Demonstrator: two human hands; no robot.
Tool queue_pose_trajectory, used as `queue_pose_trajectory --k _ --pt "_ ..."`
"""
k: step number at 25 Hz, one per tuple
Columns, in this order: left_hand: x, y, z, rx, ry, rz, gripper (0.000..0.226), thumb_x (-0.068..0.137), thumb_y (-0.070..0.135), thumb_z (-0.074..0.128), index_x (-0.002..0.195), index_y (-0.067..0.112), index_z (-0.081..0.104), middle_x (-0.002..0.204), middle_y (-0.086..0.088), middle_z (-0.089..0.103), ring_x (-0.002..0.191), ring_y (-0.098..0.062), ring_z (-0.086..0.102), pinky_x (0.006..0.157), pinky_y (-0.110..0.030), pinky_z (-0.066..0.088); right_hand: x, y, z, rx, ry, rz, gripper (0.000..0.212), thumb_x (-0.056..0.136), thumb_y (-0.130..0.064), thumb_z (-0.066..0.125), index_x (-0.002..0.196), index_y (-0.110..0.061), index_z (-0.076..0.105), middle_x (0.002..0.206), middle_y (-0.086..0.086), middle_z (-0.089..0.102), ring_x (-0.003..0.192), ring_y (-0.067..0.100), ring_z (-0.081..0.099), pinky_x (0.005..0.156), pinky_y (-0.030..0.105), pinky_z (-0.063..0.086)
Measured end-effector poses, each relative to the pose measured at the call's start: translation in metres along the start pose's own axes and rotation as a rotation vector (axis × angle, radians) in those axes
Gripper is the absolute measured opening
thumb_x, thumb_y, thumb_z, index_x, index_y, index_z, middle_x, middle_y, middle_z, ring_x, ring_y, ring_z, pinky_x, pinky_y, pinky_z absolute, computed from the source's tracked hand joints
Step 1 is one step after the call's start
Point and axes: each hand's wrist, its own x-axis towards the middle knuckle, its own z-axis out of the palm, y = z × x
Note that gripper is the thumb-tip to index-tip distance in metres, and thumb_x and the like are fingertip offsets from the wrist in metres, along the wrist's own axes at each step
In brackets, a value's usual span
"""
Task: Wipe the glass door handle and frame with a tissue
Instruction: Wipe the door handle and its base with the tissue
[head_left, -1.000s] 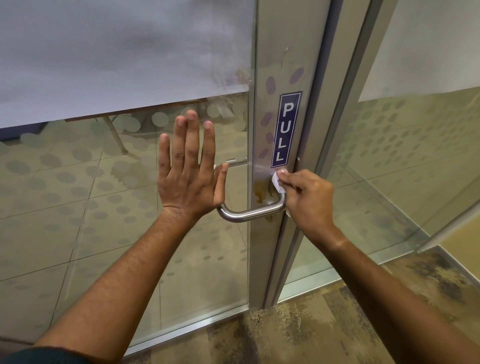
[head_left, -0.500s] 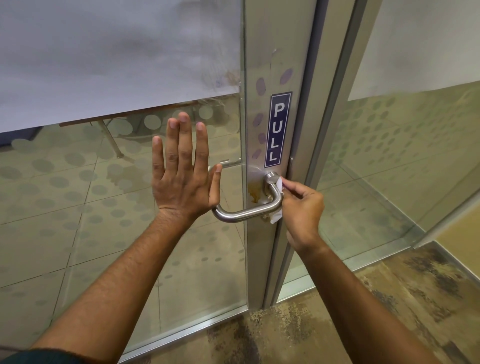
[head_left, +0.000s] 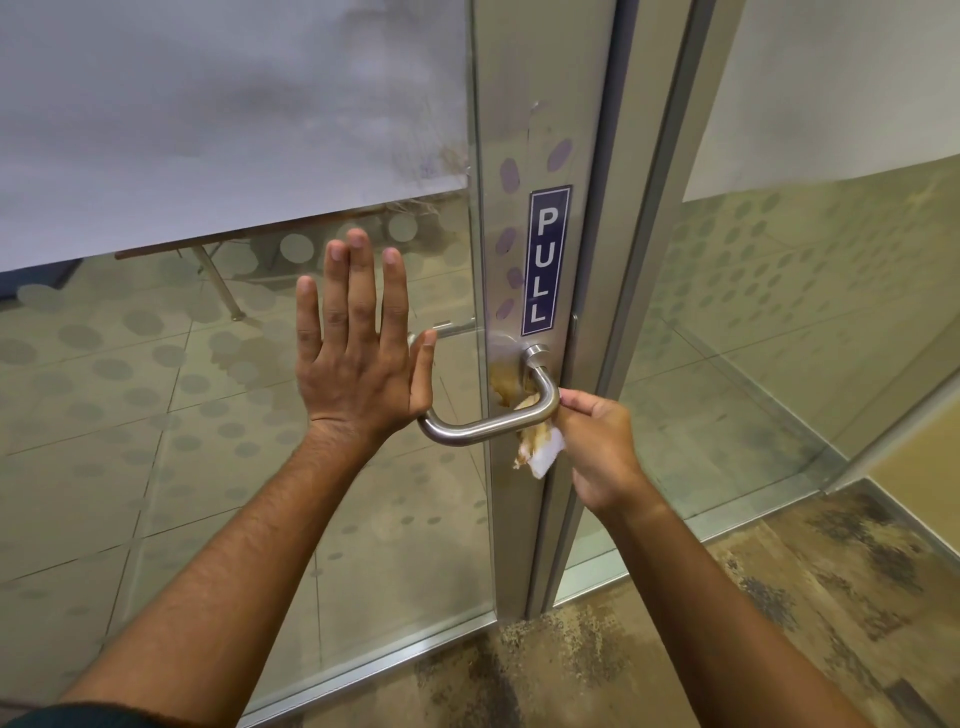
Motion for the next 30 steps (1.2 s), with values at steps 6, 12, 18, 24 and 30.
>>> queue_pose_trajectory --k 6,12,18,24,30 --pt "0.0 0.0 0.001 0.01 0.007 0.0 0.078 0.097 0.046 0.044 0.156 0.003 0.016 0.155 -0.023 0.013 0.147 -0.034 0.002 0.124 -0.042 -0.01 -0.004 0.021 -0.009 -0.369 0.288 -0.399 0.023 0.093 -0.004 0.063 0.098 -0.026 0.071 0.092 -0.004 0.073 0.086 0.013 0.071 0.078 0.031 0.061" --pt "0.0 -0.001 0.0 0.006 0.008 0.002 0.078 0.096 0.046 0.045 0.155 0.003 0.018 0.155 -0.023 0.013 0.146 -0.034 0.004 0.124 -0.042 -0.01 0.004 0.022 -0.002 -0.587 0.333 -0.835 0.028 0.088 0.0 0.068 0.115 -0.002 0.071 0.103 0.008 0.071 0.088 0.011 0.067 0.08 0.003 0.049" --pt "0.001 0.0 -0.001 0.01 0.004 0.0 0.077 0.095 0.046 0.046 0.154 0.002 0.02 0.154 -0.023 0.014 0.144 -0.038 0.014 0.123 -0.043 -0.007 0.016 0.031 0.003 -0.698 0.316 -1.0 0.036 0.081 0.0 0.076 0.115 0.002 0.069 0.102 0.016 0.074 0.089 0.019 0.071 0.088 0.012 0.051" --pt "0.001 0.001 -0.002 0.017 0.012 -0.003 0.076 0.095 0.045 0.045 0.152 0.002 0.022 0.153 -0.024 0.015 0.143 -0.04 0.016 0.123 -0.042 -0.007 0.014 0.049 0.007 -0.694 0.282 -0.996 0.049 0.082 0.01 0.067 0.13 0.007 0.057 0.131 0.02 0.062 0.125 0.023 0.054 0.11 0.012 0.033" --pt "0.001 0.002 -0.003 0.006 0.027 -0.023 0.074 0.097 0.044 0.041 0.153 0.001 0.019 0.154 -0.025 0.013 0.152 -0.022 -0.022 0.124 -0.042 -0.008 -0.001 0.07 0.003 -0.732 0.132 -0.765 0.054 0.09 0.009 0.048 0.143 -0.005 0.049 0.143 0.018 0.049 0.124 0.028 0.056 0.106 0.038 0.047"
